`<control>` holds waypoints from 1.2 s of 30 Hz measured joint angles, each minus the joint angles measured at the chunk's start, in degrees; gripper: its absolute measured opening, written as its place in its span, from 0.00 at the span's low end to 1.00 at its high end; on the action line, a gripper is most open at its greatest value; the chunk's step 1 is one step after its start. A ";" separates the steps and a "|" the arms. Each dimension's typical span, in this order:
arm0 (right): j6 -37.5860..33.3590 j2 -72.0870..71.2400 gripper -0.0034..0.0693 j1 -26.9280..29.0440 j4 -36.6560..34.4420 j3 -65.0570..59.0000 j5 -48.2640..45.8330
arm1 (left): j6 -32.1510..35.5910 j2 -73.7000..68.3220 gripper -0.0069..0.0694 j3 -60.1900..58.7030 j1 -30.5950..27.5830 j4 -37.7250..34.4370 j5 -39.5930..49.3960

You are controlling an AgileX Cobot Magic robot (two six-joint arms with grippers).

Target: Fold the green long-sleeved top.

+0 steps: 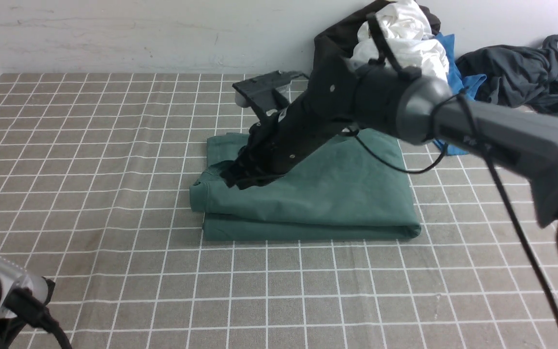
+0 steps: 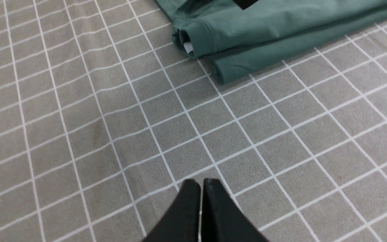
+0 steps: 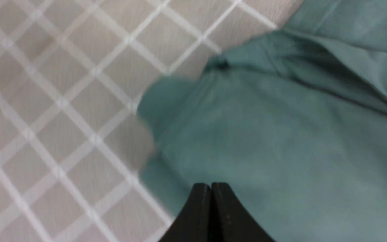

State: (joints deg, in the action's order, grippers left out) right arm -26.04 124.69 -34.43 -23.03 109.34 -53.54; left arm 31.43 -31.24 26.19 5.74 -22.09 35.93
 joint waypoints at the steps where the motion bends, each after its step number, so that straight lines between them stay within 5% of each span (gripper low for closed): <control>1: -0.70 -3.51 0.03 0.46 5.30 0.00 -6.13 | 1.08 0.80 0.08 0.00 0.00 0.00 0.18; 7: 6.82 -16.66 0.03 4.50 15.88 -0.05 -17.29 | 1.63 1.36 0.08 0.00 0.00 -0.11 0.45; 17: 13.30 -41.82 0.03 11.36 13.84 -15.78 -16.03 | 1.58 1.36 0.08 0.00 0.00 -0.22 1.63; 24: 4.41 -58.87 0.03 11.36 4.35 -38.73 5.11 | 1.58 1.36 0.08 0.00 0.00 -0.22 1.68; 29: -12.84 -72.91 0.03 11.36 -6.91 -64.94 31.56 | 1.58 1.36 0.08 0.00 0.00 -0.22 1.68; 36: -20.77 -80.84 0.03 11.36 -20.09 -80.19 61.55 | 1.58 1.36 0.08 0.00 0.00 -0.22 1.68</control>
State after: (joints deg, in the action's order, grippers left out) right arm -46.80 43.85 -23.07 -43.12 29.16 8.02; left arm 33.01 -29.88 26.19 5.74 -22.31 37.62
